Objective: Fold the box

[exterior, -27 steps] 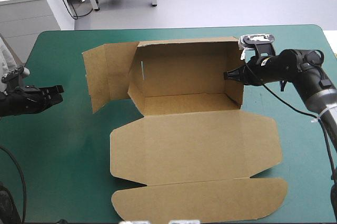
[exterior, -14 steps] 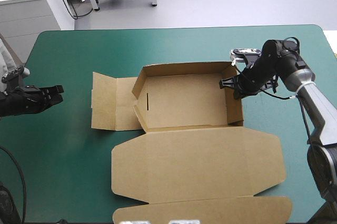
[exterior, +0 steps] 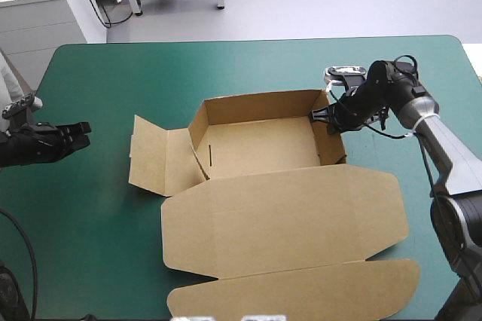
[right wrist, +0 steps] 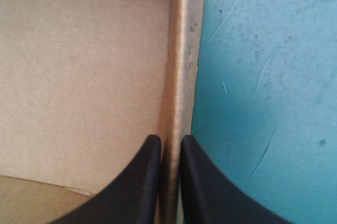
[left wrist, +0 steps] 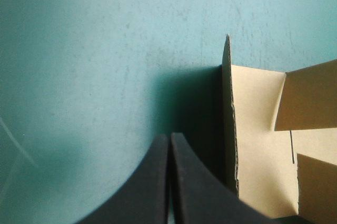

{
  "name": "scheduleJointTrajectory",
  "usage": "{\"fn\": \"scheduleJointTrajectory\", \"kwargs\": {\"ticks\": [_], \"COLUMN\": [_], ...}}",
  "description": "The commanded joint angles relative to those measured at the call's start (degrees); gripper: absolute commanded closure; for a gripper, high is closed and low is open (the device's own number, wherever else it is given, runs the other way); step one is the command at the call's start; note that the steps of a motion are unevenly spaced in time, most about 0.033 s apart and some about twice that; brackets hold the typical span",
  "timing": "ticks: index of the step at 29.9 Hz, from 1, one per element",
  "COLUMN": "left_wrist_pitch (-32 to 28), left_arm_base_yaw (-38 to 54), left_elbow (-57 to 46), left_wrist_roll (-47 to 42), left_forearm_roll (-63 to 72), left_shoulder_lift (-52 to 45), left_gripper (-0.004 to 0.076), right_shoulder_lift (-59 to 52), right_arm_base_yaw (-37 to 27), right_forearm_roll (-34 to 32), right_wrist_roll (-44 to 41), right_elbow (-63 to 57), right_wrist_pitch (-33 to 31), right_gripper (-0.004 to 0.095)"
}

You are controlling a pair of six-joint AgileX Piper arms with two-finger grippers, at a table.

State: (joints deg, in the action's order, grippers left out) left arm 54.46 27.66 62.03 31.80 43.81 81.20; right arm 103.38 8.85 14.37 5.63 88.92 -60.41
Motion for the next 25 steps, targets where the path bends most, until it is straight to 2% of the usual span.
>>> {"fn": "scheduleJointTrajectory", "kwargs": {"ticks": [1, 7, 9, 11, 18, 25], "left_wrist_pitch": [-0.87, -0.87, -0.87, -0.87, -0.68, -0.68], "left_arm_base_yaw": [-0.07, -0.07, -0.07, -0.07, -0.07, -0.07], "left_elbow": [1.37, 1.37, 1.37, 1.37, 1.37, 1.37], "left_wrist_roll": [-0.35, -0.35, -0.35, -0.35, -0.35, -0.72], "left_forearm_roll": [3.26, 3.26, 3.26, 3.26, 3.26, 3.26], "left_shoulder_lift": [-2.19, -2.19, -2.19, -2.19, -2.19, -2.19], "left_gripper": [0.0733, 0.0733, 0.0733, 0.0733, 0.0733, 0.0733], "right_shoulder_lift": [-2.04, -2.04, -2.04, -2.04, -5.54, -11.36], "right_arm_base_yaw": [-0.08, -0.08, -0.08, -0.08, -0.08, -0.08], "right_forearm_roll": [0.59, 0.59, 0.59, 0.17, -1.23, -4.29], "right_wrist_roll": [0.89, 0.89, 0.89, 0.14, -1.29, -2.78], "right_elbow": [1.66, 8.94, 12.17, 15.11, 16.04, 9.18], "right_wrist_pitch": [-0.23, -6.29, -8.60, -11.28, -11.28, -11.28], "right_gripper": [0.0562, 0.0134, 0.0068, 0.0057, 0.0057, 0.0058]}}
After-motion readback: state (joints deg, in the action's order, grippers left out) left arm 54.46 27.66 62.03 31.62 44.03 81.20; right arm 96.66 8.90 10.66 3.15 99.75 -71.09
